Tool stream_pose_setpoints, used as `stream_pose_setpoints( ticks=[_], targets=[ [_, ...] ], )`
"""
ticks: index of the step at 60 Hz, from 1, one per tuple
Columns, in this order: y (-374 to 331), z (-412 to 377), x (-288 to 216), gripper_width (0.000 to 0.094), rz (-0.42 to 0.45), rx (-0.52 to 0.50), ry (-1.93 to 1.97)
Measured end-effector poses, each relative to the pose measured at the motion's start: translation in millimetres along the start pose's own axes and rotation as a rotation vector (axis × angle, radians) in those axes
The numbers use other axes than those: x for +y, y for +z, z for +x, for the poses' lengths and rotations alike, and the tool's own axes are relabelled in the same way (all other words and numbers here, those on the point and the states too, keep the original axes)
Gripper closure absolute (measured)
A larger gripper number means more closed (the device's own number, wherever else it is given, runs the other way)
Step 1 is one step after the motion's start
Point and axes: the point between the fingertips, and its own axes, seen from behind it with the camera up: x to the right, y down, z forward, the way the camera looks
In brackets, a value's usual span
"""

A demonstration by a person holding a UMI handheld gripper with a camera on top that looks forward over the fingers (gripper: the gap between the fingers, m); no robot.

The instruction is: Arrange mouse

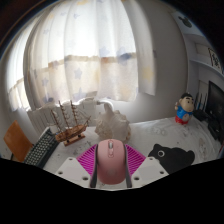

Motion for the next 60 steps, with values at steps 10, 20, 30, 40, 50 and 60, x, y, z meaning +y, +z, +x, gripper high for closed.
stream_pose_setpoints(
  ticks=[10, 20, 30, 40, 50, 60],
  targets=[
    [27.0, 144.2, -22.8, 0.0540, 0.022, 0.129, -0.033],
    [67.1, 259.9, 40.3, 0.0540, -0.074, 0.179, -0.033],
    [86.6, 299.9, 118.6, 0.0539, -0.197, 0.139, -0.011],
    [85.1, 300.6, 130.2, 0.0395, -0.211, 0.083, -0.029],
    [35.4, 304.4, 110.8, 0.0088, -0.270, 0.090, 0.010],
    [-72.6, 295.4, 99.2, 0.0085, -0.345, 0.078, -0.011]
  ],
)
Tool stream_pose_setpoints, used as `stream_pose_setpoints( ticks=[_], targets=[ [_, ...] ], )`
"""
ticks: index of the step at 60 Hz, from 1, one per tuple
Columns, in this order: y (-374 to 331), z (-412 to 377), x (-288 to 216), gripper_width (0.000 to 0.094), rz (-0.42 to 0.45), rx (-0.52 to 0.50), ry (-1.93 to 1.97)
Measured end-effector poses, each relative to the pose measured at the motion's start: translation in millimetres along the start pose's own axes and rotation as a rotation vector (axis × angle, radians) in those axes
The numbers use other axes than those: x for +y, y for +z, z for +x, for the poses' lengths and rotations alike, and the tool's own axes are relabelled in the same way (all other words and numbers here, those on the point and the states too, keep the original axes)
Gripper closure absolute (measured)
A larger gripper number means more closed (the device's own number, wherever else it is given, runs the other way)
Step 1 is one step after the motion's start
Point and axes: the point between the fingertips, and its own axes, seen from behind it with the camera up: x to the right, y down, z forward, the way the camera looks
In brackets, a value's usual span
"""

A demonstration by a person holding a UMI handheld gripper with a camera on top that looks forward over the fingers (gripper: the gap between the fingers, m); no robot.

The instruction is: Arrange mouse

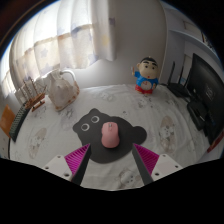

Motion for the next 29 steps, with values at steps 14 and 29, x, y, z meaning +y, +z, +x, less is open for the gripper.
stream_pose_setpoints(
  ticks=[14, 29],
  targets=[
    [-98.3, -10.2, 37.5, 0.0086, -0.020, -0.040, -0.063],
    [-106.1, -13.8, 47.1, 0.0086, -0.020, -0.038, -0.048]
  ],
)
